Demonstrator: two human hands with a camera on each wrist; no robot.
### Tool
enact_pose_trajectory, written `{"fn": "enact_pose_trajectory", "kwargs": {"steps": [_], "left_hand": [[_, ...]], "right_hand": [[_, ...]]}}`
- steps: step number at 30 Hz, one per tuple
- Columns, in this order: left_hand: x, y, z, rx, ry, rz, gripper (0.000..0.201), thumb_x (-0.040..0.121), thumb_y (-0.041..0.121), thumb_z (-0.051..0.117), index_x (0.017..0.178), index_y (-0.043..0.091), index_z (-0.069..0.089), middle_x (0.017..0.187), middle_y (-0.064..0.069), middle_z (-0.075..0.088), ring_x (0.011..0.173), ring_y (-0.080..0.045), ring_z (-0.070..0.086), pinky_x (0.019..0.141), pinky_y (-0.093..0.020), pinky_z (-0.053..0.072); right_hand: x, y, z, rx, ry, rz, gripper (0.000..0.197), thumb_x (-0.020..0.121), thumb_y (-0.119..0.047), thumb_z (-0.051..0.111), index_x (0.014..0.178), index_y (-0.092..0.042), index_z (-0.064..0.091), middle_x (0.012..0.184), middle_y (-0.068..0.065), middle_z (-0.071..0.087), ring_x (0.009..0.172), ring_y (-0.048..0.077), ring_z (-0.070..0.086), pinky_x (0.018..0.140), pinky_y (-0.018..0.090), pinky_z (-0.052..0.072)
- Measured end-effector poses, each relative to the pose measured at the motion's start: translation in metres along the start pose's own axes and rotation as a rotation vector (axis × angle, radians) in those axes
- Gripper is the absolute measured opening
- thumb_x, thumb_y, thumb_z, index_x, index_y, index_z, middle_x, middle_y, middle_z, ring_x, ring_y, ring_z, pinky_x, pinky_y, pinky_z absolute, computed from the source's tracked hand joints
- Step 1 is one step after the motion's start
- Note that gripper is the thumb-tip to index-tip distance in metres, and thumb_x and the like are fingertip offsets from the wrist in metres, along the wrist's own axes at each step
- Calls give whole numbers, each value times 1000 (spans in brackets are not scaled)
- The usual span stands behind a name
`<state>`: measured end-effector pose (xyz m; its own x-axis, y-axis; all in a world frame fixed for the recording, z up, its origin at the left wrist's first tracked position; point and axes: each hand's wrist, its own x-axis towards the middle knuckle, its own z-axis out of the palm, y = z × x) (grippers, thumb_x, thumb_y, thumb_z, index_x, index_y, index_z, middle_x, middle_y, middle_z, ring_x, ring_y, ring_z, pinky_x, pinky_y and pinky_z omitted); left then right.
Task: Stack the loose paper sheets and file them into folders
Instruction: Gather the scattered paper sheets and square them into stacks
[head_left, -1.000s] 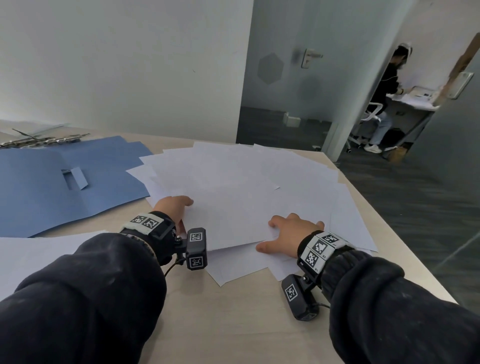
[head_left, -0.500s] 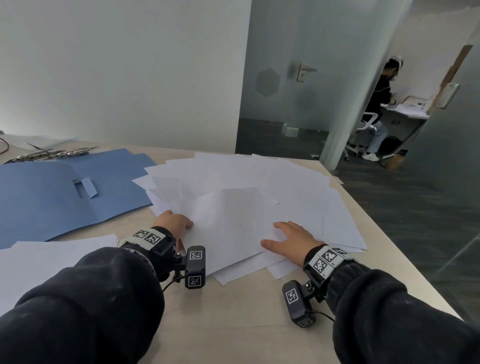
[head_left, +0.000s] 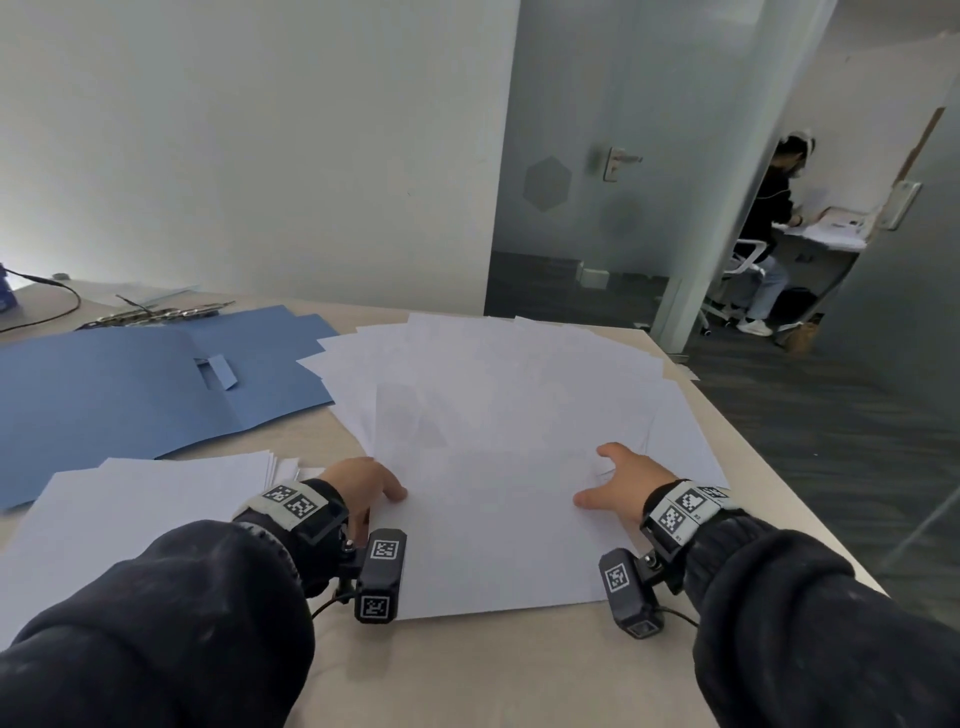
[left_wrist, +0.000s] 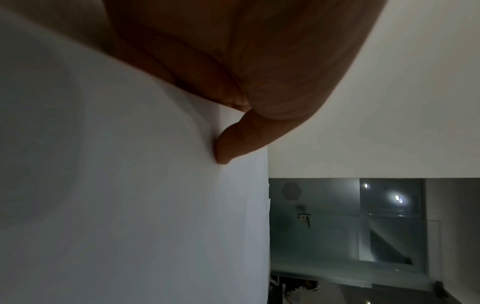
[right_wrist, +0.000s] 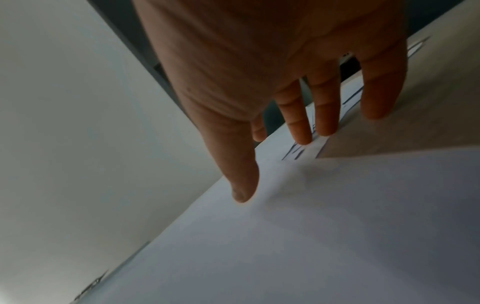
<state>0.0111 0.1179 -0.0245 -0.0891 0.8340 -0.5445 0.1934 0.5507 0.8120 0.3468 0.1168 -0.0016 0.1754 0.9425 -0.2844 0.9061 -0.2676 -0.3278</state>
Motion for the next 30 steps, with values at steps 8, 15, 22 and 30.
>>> {"fn": "enact_pose_trajectory", "kwargs": {"steps": [8, 15, 22, 30], "left_hand": [[13, -14, -1, -87, -13, 34, 41, 71, -2, 76, 111, 2, 66, 102, -27, 74, 93, -53, 70, 85, -70, 54], [56, -32, 0, -76, 13, 135, 86, 39, 21, 85, 121, 8, 64, 114, -20, 72, 106, -41, 70, 94, -59, 56], [29, -20, -8, -62, -73, 77, 76, 41, 7, 84, 114, 3, 67, 107, -23, 74, 94, -47, 72, 89, -61, 56], [-2, -8, 2, -283, -40, -24, 32, 93, 31, 70, 108, 3, 64, 85, -13, 72, 64, -29, 70, 50, -35, 56]], "right_hand": [[-1, -3, 7, 198, 1, 57, 86, 77, -48, 79, 148, -25, 36, 126, 6, 57, 92, 21, 64, 71, 28, 51], [1, -19, 5, -161, 37, -149, 86, 74, -58, 75, 147, -33, 38, 152, -2, 33, 137, 25, 39, 111, 40, 39], [15, -49, 1, -137, -41, -247, 81, 71, -59, 76, 142, -42, 42, 134, -10, 50, 127, 16, 51, 105, 35, 42], [31, -22, -10, 137, 113, -206, 5, 93, -14, 65, 96, -14, 69, 93, 0, 63, 93, 18, 58, 79, 22, 39]]}}
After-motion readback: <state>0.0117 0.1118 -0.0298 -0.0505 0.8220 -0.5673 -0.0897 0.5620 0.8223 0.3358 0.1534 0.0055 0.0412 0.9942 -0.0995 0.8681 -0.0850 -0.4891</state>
